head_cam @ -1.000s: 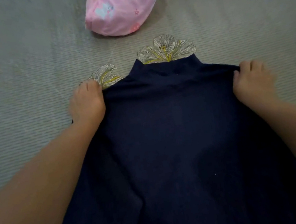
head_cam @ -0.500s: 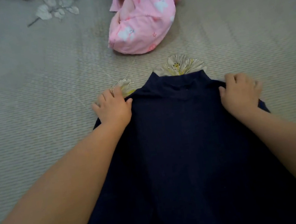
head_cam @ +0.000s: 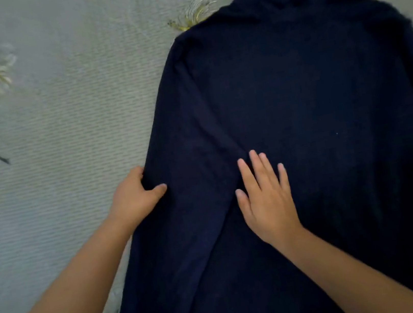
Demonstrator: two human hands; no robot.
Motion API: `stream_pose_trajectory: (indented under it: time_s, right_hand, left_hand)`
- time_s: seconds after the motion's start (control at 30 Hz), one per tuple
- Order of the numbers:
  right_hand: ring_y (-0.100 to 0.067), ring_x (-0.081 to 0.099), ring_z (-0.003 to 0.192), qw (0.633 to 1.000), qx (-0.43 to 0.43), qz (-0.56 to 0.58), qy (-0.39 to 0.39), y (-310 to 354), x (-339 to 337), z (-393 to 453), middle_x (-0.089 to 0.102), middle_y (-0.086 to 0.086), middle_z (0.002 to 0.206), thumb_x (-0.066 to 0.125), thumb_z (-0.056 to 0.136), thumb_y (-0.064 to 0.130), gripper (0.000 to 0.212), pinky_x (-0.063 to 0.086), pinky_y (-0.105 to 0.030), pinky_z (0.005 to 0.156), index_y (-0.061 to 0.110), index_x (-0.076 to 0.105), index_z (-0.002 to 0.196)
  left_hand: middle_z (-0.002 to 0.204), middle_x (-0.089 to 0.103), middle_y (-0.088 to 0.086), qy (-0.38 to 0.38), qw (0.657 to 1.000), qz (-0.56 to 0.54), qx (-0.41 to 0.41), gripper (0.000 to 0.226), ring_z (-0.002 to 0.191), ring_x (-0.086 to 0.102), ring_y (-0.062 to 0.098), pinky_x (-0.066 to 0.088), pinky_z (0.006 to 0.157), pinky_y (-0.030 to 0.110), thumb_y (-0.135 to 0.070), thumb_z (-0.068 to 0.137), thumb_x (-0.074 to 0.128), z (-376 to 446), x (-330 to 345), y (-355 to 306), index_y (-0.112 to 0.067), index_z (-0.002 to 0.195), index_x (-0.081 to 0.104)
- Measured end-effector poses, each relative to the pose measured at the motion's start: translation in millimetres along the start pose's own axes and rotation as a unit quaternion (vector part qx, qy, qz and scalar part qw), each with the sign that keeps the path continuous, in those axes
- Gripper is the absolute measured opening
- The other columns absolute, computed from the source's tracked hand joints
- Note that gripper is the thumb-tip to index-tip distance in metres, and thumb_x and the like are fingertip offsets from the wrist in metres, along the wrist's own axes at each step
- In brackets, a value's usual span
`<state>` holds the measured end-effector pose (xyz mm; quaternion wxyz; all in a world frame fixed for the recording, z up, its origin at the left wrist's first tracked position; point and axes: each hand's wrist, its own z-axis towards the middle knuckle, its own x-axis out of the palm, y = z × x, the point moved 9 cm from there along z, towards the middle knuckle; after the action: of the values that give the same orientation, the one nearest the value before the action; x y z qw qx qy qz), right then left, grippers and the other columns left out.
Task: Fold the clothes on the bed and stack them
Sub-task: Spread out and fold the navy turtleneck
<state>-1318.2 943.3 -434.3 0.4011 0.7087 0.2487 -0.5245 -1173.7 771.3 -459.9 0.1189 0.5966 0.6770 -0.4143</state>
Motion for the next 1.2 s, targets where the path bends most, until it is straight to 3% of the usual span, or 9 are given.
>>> stream_pose_trajectory:
  time_s: [0.13,0.23,0.4,0.6,0.8,0.9,0.97,1.1,1.2]
  right_hand:
    - [-0.041,0.047,0.121,0.999,-0.003,-0.037,0.033,1,12,-12,0.049,-0.024,0.131,0.064,0.081,0.018,0.05,0.026,-0.057,0.099,-0.007,0.052,0.122]
    - [-0.033,0.025,0.138,0.995,0.017,-0.064,0.069,2,21,-14,0.028,-0.019,0.148,0.046,0.094,0.023,0.052,0.011,-0.051,0.112,-0.003,0.035,0.137]
    - [-0.022,0.002,0.143,0.983,0.089,-0.115,0.114,4,28,-16,0.003,-0.008,0.156,0.028,0.099,0.029,0.054,0.004,-0.047,0.113,0.008,0.012,0.146]
    - [-0.025,0.01,0.142,0.964,0.16,-0.168,0.128,36,25,-28,0.013,-0.012,0.154,0.037,0.096,0.023,0.054,0.011,-0.05,0.112,0.008,0.019,0.145]
    - [-0.023,0.003,0.143,0.959,0.166,-0.154,0.171,94,42,-27,0.007,-0.009,0.155,0.034,0.097,0.03,0.056,0.01,-0.045,0.113,0.014,0.014,0.146]
    - [-0.023,0.001,0.143,0.961,0.158,-0.134,0.183,103,39,-23,0.005,-0.008,0.156,0.035,0.097,0.03,0.055,0.009,-0.044,0.114,0.016,0.015,0.146]
    - [-0.022,0.001,0.143,0.964,0.17,-0.112,0.171,95,27,-22,0.006,-0.008,0.155,0.036,0.097,0.029,0.053,0.008,-0.043,0.114,0.016,0.018,0.146]
    - [-0.024,0.005,0.143,0.965,0.216,-0.07,0.127,48,-13,-31,0.012,-0.01,0.154,0.041,0.096,0.023,0.052,0.011,-0.044,0.113,0.012,0.025,0.144]
    - [-0.028,0.009,0.142,0.964,0.251,-0.035,0.085,-2,-49,-51,0.017,-0.014,0.152,0.046,0.094,0.018,0.05,0.016,-0.045,0.113,0.007,0.031,0.141]
  left_hand:
    - [0.122,0.059,0.009,0.203,0.977,-0.048,-0.039,0.034,0.108,0.055,0.02,0.041,0.096,0.031,0.002,0.085,0.058,-45,16,50,-0.007,0.118,0.055]
    - [0.119,0.059,0.006,0.269,0.962,-0.023,-0.04,0.032,0.107,0.055,0.019,0.044,0.092,0.03,-0.001,0.091,0.05,-66,21,78,-0.009,0.121,0.055]
    - [0.111,0.06,0.02,0.04,0.998,0.01,0.042,0.022,0.105,0.054,0.032,0.037,0.084,0.03,-0.008,0.094,0.045,-37,-27,85,0.001,0.109,0.057]
    - [0.106,0.059,0.028,-0.261,0.957,0.092,0.086,0.024,0.098,0.054,0.042,0.037,0.073,0.041,-0.016,0.095,0.041,16,-175,116,0.001,0.108,0.053]
    - [0.11,0.06,0.023,-0.104,0.994,0.035,0.028,0.041,0.103,0.055,0.037,0.039,0.075,0.035,-0.028,0.084,0.062,31,-168,178,0.002,0.111,0.052]
    - [0.081,0.059,0.019,-0.14,0.986,-0.03,0.084,0.018,0.086,0.056,0.035,0.023,0.059,0.026,-0.013,0.09,0.054,13,-169,164,0.004,0.091,0.058]
    - [0.075,0.053,0.018,-0.182,0.972,-0.084,0.12,0.018,0.079,0.049,0.03,0.021,0.058,0.024,-0.008,0.089,0.053,6,-182,134,0.008,0.083,0.057]
    - [0.109,0.048,0.026,-0.232,0.941,-0.101,0.224,0.023,0.104,0.044,0.031,0.028,0.084,0.022,-0.008,0.089,0.053,-15,-194,27,0.011,0.101,0.052]
    - [0.115,0.047,0.019,-0.235,0.914,-0.092,0.317,0.025,0.107,0.045,0.027,0.029,0.088,0.02,-0.006,0.086,0.055,-41,-179,-72,0.005,0.109,0.052]
